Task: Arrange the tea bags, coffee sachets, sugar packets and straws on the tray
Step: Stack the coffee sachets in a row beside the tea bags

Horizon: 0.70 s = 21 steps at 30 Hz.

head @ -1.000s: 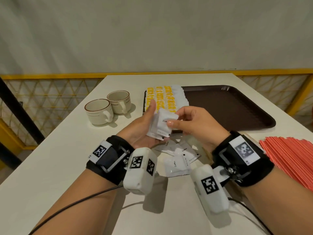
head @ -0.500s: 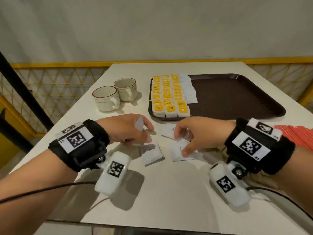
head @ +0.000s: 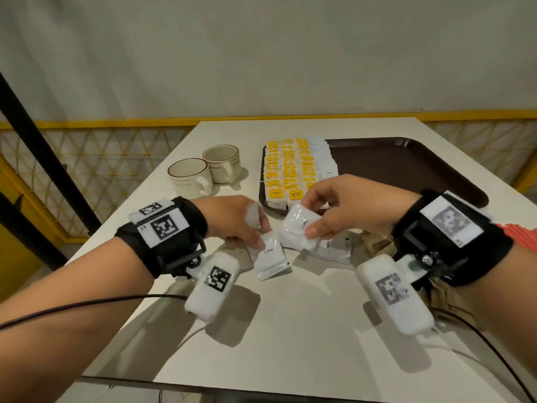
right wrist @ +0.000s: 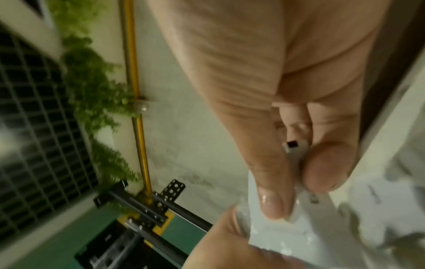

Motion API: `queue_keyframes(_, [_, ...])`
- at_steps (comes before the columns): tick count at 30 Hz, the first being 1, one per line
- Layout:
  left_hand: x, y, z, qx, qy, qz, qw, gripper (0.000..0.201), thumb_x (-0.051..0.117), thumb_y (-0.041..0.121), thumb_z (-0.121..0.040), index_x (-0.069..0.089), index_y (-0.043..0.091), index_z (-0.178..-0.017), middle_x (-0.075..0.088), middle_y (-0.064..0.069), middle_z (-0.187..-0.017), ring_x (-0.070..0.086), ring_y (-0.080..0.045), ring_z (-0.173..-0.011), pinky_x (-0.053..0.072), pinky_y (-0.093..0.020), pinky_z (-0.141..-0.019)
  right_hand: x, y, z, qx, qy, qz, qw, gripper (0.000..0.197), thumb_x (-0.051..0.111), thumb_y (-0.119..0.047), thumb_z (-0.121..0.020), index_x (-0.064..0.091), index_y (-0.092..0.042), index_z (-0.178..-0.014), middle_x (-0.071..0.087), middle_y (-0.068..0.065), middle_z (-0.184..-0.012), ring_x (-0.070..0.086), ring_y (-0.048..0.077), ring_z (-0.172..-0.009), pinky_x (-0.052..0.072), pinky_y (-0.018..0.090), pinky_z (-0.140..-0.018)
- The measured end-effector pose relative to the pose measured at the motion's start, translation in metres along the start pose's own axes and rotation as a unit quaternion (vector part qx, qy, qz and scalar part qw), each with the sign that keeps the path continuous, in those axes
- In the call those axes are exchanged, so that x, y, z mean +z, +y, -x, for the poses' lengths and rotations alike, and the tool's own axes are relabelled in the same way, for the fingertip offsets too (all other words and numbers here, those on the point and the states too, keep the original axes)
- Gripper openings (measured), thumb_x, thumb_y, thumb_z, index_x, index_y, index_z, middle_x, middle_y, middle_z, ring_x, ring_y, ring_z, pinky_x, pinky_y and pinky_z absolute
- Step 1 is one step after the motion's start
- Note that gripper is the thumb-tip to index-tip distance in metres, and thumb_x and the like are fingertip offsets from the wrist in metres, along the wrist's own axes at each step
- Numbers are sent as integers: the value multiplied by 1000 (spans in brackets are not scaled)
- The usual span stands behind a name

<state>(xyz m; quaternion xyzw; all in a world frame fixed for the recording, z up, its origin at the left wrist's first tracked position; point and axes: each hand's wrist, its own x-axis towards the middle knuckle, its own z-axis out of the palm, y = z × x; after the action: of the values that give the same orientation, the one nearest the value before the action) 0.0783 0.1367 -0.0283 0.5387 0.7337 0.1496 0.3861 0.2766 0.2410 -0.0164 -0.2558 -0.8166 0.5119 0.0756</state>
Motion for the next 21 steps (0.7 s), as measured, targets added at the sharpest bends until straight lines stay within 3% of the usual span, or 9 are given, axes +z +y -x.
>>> queue_keyframes(2, [-9, 10, 3, 45, 27, 100, 994, 26, 72, 1, -78, 62, 15, -98, 61, -10, -81, 49, -15, -62, 44, -23, -54, 4, -1, -1, -2, -3, -108, 994, 38, 79, 4, -66, 62, -4, -99, 69, 9, -100, 69, 22, -75, 57, 24, -61])
queue_keyframes(4, [-12, 20, 5, 105, 21, 225, 969, 26, 70, -4, -76, 62, 15, -92, 58, -5, -74, 51, -14, -60, 45, -21, -51, 7, 0, -4, -14, 6, -165, 986, 40, 78, 6, -65, 58, -4, -98, 68, 13, -93, 68, 22, -72, 56, 25, -60])
queue_keyframes(7, [-4, 31, 3, 158, -5, 420, 894, 21, 69, -2, -74, 61, 13, -88, 57, -7, -71, 52, -14, -55, 45, -21, -47, 5, 1, -5, -33, 45, -206, 977, 36, 74, 6, -70, 55, -6, -98, 67, 18, -86, 64, 22, -72, 54, 28, -65])
queue_keyframes(9, [8, 39, -3, 176, 33, 521, 835, 15, 70, 13, -79, 62, 12, -92, 58, -7, -74, 56, -17, -60, 47, -26, -55, 4, 5, -3, -45, 72, -240, 967, 36, 75, 1, -69, 56, -5, -100, 69, 20, -90, 65, 25, -77, 53, 32, -72])
queue_keyframes(12, [31, 45, -22, 181, 111, 599, 772, 48, 62, 48, -70, 59, 16, -105, 69, -1, -78, 67, -20, -74, 53, -39, -76, 7, 13, -3, -50, 88, -305, 947, 40, 74, -10, -63, 57, -5, -99, 71, 14, -84, 67, 19, -71, 52, 26, -64])
queue_keyframes(14, [44, 48, -32, 192, 117, 604, 765, 70, 72, 61, -55, 60, 17, -108, 72, -7, -100, 69, -27, -95, 51, -51, -89, 10, 17, -3, -47, 104, -315, 942, 39, 75, -10, -65, 56, -5, -99, 69, 11, -79, 64, 13, -63, 48, 22, -56])
queue_keyframes(17, [53, 47, -41, 220, 95, 608, 757, 82, 85, 59, -43, 60, 18, -111, 64, -14, -122, 62, -32, -111, 50, -51, -93, 14, 21, -7, -48, 135, -328, 934, 29, 73, 0, -73, 55, -4, -96, 64, 5, -72, 61, 8, -58, 49, 19, -52])
queue_keyframes(19, [57, 43, -44, 241, 65, 617, 746, 68, 87, 44, -55, 61, 16, -111, 65, -16, -118, 63, -33, -108, 53, -46, -91, 17, 23, -9, -49, 150, -334, 929, 22, 71, 5, -76, 53, -6, -84, 62, -1, -64, 62, 8, -58, 50, 18, -52])
queue_keyframes(21, [61, 42, -45, 250, 60, 609, 751, 42, 78, 23, -74, 61, 15, -112, 64, -20, -115, 62, -35, -108, 51, -47, -91, 18, 24, -10, -47, 160, -325, 931, 25, 70, 6, -77, 52, -11, -76, 60, -7, -55, 62, 8, -59, 49, 18, -51])
